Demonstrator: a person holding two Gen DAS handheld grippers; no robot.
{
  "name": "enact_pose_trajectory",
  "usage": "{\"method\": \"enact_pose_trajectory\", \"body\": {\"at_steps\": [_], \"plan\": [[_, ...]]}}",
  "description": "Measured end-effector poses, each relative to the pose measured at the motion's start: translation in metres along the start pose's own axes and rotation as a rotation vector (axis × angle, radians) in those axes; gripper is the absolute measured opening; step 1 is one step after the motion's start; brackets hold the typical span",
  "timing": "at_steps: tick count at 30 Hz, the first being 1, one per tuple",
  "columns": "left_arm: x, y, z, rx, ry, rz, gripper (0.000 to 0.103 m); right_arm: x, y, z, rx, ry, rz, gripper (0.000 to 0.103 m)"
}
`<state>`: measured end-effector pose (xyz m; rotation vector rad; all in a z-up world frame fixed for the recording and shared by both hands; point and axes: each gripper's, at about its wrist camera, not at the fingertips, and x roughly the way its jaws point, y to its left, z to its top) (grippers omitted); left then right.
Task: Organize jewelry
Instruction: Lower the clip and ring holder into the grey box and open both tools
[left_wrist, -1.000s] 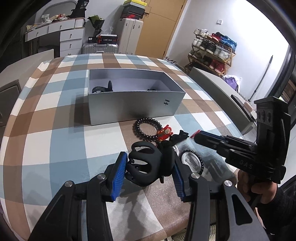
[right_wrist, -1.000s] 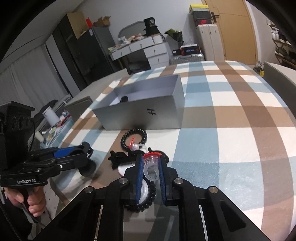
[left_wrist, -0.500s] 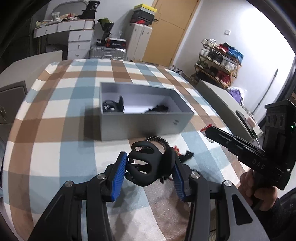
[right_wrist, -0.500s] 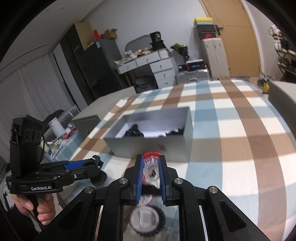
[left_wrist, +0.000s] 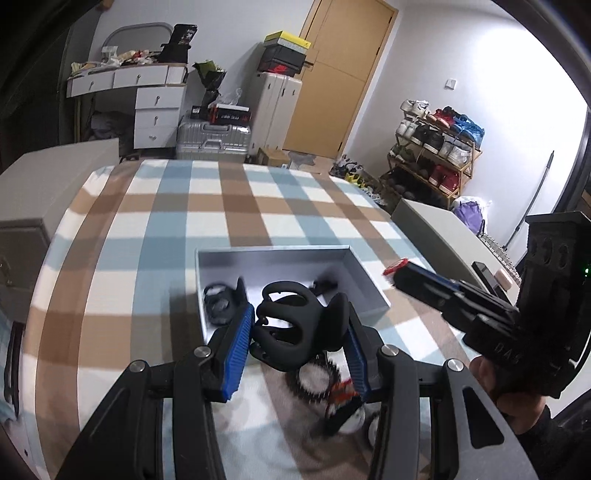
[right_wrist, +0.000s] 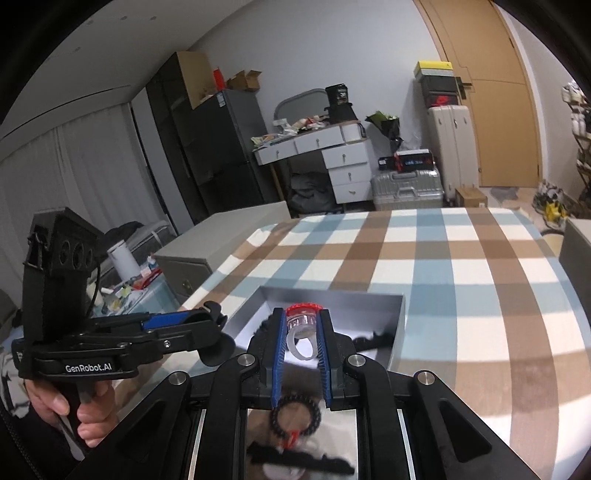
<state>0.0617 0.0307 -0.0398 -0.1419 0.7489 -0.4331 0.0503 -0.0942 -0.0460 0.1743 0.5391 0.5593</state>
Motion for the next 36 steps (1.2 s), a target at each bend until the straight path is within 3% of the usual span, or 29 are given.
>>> {"method": "enact_pose_trajectory", "body": {"at_steps": [15, 36], "plan": [[0.040, -0.001, 0.022, 0.001, 0.025, -0.025, 0.041, 0.040, -0.022, 0.018, -0.007, 0.036, 0.006, 0.015], [0.063, 0.001, 0.025, -0.016, 0.088, -0.026, 0.041, 0.072, -0.040, 0.012, 0.024, 0.115, -0.003, 0.015]]}}
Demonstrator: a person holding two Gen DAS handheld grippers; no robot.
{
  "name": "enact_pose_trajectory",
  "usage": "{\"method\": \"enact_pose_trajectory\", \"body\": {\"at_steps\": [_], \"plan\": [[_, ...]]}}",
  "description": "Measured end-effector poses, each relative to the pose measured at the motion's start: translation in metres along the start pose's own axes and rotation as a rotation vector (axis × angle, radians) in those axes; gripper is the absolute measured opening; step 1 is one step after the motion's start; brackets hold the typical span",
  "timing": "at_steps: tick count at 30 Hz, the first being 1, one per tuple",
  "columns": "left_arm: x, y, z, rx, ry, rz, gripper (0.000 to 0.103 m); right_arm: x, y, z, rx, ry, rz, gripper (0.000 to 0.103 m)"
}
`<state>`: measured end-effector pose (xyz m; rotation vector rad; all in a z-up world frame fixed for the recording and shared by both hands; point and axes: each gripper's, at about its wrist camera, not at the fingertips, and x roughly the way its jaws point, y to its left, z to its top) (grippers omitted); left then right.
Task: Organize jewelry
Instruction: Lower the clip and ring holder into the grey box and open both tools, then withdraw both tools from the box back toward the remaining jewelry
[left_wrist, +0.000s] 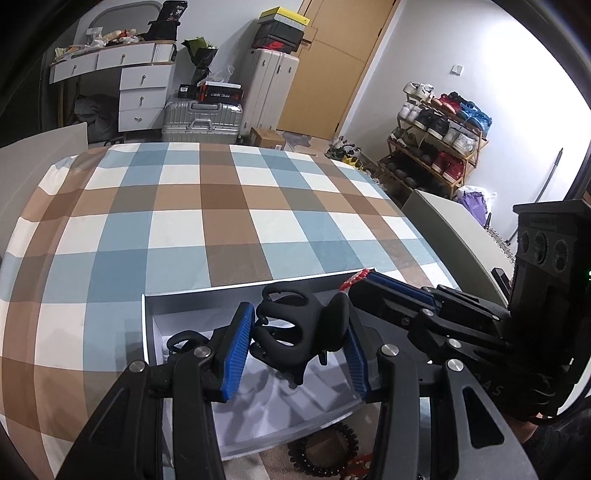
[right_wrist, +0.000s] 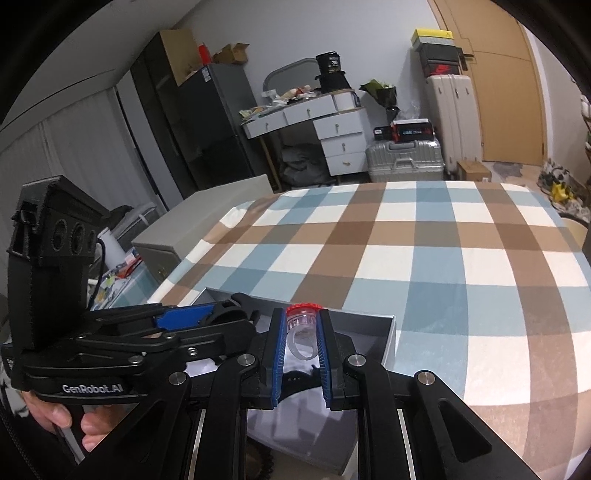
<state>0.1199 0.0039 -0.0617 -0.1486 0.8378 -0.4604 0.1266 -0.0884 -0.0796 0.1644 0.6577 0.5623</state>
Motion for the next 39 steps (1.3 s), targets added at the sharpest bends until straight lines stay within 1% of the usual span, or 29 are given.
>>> {"method": "enact_pose_trajectory", "body": {"at_steps": [4, 6, 8, 13, 16, 18, 19, 20, 24, 25, 27, 28, 29, 32, 33, 35, 39], "plan": [[0.003, 0.000, 0.001, -0.005, 0.012, 0.002, 0.041, 0.000, 0.001, 0.001, -0.010, -0.003, -0.015, 0.015], [0.003, 0.000, 0.002, 0.000, 0.010, 0.001, 0.041, 0.003, 0.000, 0.001, -0.005, 0.005, -0.016, 0.015], [0.003, -0.001, 0.003, 0.005, 0.008, 0.004, 0.041, 0.005, -0.002, 0.001, 0.004, 0.008, -0.019, 0.018], [0.006, 0.002, 0.003, -0.007, 0.014, 0.012, 0.042, 0.004, -0.005, 0.000, 0.022, 0.002, -0.014, 0.018], [0.005, 0.001, 0.003, 0.000, 0.015, 0.021, 0.047, 0.001, -0.008, -0.001, 0.031, -0.009, -0.011, 0.021], [0.001, 0.000, 0.003, 0.004, 0.003, 0.023, 0.058, -0.003, -0.010, -0.001, 0.043, -0.022, -0.019, 0.031], [-0.001, 0.000, 0.003, 0.005, -0.002, 0.021, 0.060, -0.005, -0.013, -0.002, 0.058, -0.031, -0.015, 0.038], [-0.003, 0.000, 0.003, 0.005, -0.009, 0.019, 0.060, -0.007, -0.013, -0.002, 0.066, -0.036, -0.008, 0.041], [-0.005, -0.002, 0.003, 0.010, -0.010, 0.033, 0.060, -0.016, -0.012, -0.001, 0.073, -0.055, -0.005, 0.046], [-0.007, -0.002, 0.002, 0.009, -0.011, 0.034, 0.060, -0.019, -0.011, -0.001, 0.071, -0.060, -0.003, 0.050], [-0.011, -0.004, 0.001, 0.012, -0.016, 0.044, 0.060, -0.026, -0.009, -0.001, 0.068, -0.080, -0.002, 0.055], [-0.013, -0.005, 0.000, 0.013, -0.021, 0.050, 0.060, -0.030, -0.008, -0.002, 0.068, -0.091, -0.004, 0.060], [-0.015, -0.005, 0.000, 0.013, -0.023, 0.054, 0.060, -0.035, -0.007, -0.002, 0.068, -0.102, -0.006, 0.062], [-0.022, -0.009, -0.003, 0.020, -0.032, 0.069, 0.061, -0.046, -0.003, -0.002, 0.065, -0.117, -0.019, 0.063], [-0.025, -0.011, -0.004, 0.024, -0.033, 0.080, 0.066, -0.049, -0.002, -0.003, 0.063, -0.121, -0.024, 0.064], [-0.030, -0.013, -0.006, 0.031, -0.045, 0.092, 0.074, -0.057, 0.001, -0.004, 0.059, -0.134, -0.034, 0.070], [-0.043, -0.019, -0.009, 0.048, -0.073, 0.104, 0.075, -0.074, 0.009, -0.005, 0.047, -0.171, -0.055, 0.080]]}}
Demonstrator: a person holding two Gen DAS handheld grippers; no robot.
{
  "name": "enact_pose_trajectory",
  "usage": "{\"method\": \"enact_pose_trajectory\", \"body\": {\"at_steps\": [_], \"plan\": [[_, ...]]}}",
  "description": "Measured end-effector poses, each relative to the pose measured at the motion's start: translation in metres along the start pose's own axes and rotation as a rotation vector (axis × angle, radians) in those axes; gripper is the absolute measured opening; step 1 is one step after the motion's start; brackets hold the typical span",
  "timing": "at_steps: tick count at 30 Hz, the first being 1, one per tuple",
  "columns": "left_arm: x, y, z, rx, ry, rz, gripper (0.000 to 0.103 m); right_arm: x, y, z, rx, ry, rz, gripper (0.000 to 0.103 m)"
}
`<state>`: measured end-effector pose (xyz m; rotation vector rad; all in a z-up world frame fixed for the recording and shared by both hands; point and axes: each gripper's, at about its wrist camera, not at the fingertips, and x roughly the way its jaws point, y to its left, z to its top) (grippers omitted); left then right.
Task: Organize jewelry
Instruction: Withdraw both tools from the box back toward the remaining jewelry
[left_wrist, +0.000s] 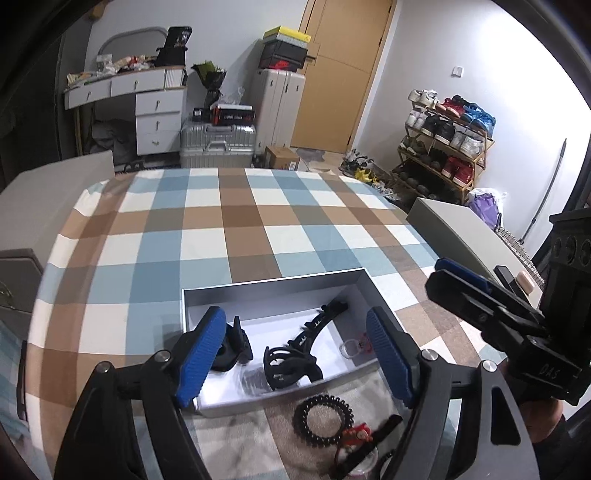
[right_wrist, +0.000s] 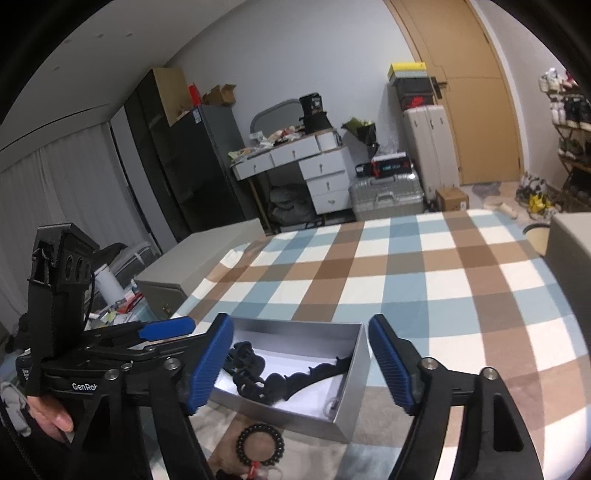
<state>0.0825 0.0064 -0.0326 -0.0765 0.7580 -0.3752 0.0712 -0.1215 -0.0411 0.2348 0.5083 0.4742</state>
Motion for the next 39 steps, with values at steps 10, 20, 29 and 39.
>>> {"method": "enact_pose_trajectory", "body": {"at_steps": [10, 20, 29, 39], "plan": [[-0.027, -0.016, -0.014, 0.091, -0.074, 0.047, 0.083, -0.032, 0.020, -0.009, -0.048, -0.032, -0.030, 0.102], [-0.037, -0.007, -0.044, 0.025, -0.100, 0.162, 0.101, -0.054, 0.020, -0.038, -0.069, 0.034, -0.096, 0.103], [-0.037, -0.001, -0.084, -0.038, -0.055, 0.141, 0.101, -0.053, 0.012, -0.077, -0.065, 0.196, -0.094, 0.103], [-0.046, -0.002, -0.099, 0.000, -0.039, 0.205, 0.101, -0.041, 0.021, -0.118, -0.033, 0.300, -0.015, 0.102]]}}
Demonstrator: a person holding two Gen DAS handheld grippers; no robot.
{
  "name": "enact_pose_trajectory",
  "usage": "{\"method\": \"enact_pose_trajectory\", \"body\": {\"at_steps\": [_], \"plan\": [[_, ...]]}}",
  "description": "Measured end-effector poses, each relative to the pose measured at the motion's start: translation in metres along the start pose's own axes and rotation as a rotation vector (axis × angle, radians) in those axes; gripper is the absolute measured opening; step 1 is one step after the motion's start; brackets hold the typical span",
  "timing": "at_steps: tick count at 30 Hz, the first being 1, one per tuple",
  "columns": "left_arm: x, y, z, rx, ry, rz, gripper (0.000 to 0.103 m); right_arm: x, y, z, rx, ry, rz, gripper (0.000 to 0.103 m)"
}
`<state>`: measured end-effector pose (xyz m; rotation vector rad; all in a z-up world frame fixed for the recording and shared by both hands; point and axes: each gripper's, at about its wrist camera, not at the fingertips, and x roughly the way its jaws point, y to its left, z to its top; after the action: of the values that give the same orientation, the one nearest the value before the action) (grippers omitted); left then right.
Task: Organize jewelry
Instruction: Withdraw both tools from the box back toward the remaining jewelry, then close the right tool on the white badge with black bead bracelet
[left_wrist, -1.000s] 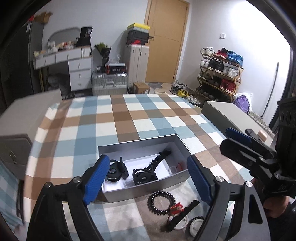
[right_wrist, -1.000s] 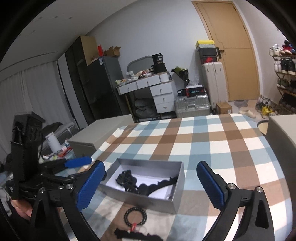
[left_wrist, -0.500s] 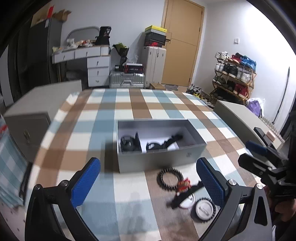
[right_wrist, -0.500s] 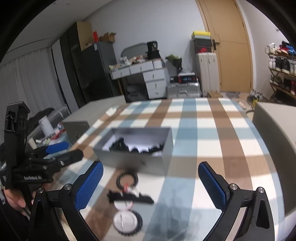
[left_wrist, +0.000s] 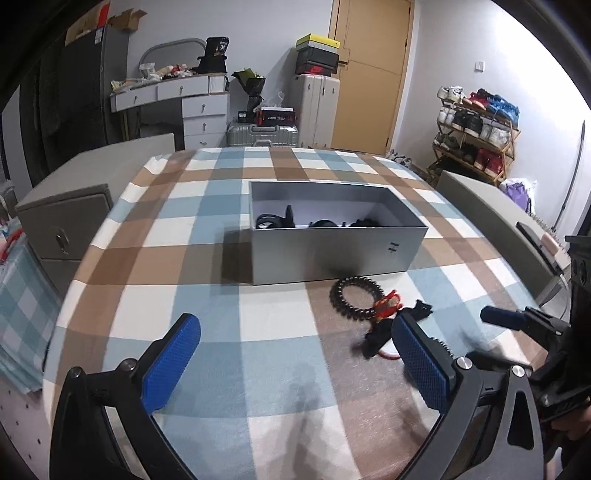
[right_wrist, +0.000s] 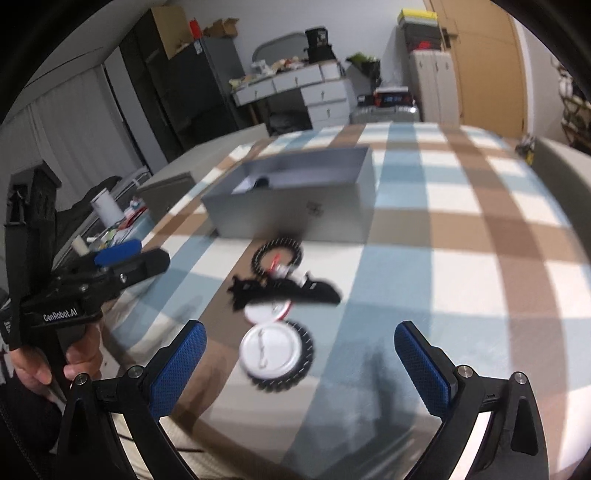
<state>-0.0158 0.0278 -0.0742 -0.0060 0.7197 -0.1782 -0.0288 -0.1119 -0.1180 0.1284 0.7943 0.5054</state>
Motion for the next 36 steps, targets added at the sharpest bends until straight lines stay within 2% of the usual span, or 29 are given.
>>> {"method": "enact_pose_trajectory", "body": {"at_steps": [3, 6, 8, 11, 14, 17, 19, 21, 25, 32, 36], "plan": [[-0.005, 0.005, 0.002, 0.012, -0.017, 0.029, 0.101, 0.004, 0.011, -0.005, -0.035, 0.000, 0.007, 0.102], [-0.007, 0.012, 0.003, -0.002, -0.022, 0.038, 0.101, 0.008, 0.021, -0.009, -0.088, -0.003, -0.034, 0.099], [-0.006, 0.017, 0.004, -0.016, -0.013, 0.047, 0.101, 0.014, 0.023, -0.010, -0.095, 0.016, -0.047, 0.085], [-0.002, 0.024, 0.003, -0.051, 0.006, 0.056, 0.101, 0.023, 0.028, -0.012, -0.121, 0.045, -0.082, 0.074], [-0.002, 0.029, 0.002, -0.080, 0.011, 0.054, 0.101, 0.026, 0.037, -0.019, -0.200, 0.043, -0.135, 0.062], [-0.004, 0.030, 0.001, -0.086, 0.010, 0.055, 0.101, 0.027, 0.043, -0.022, -0.251, 0.041, -0.166, 0.053], [-0.005, 0.031, 0.000, -0.083, 0.013, 0.057, 0.101, 0.028, 0.043, -0.022, -0.255, 0.043, -0.162, 0.051], [-0.004, 0.031, -0.001, -0.080, 0.019, 0.058, 0.101, 0.027, 0.044, -0.021, -0.252, 0.050, -0.161, 0.044], [-0.003, 0.032, -0.001, -0.085, 0.025, 0.055, 0.101, 0.025, 0.042, -0.020, -0.232, 0.048, -0.128, 0.042], [-0.001, 0.030, -0.001, -0.084, 0.036, 0.044, 0.101, 0.016, 0.022, -0.016, -0.066, 0.021, 0.025, 0.042], [0.001, 0.030, -0.003, -0.084, 0.047, 0.045, 0.101, 0.016, 0.017, -0.015, -0.026, 0.014, 0.066, 0.042]]}}
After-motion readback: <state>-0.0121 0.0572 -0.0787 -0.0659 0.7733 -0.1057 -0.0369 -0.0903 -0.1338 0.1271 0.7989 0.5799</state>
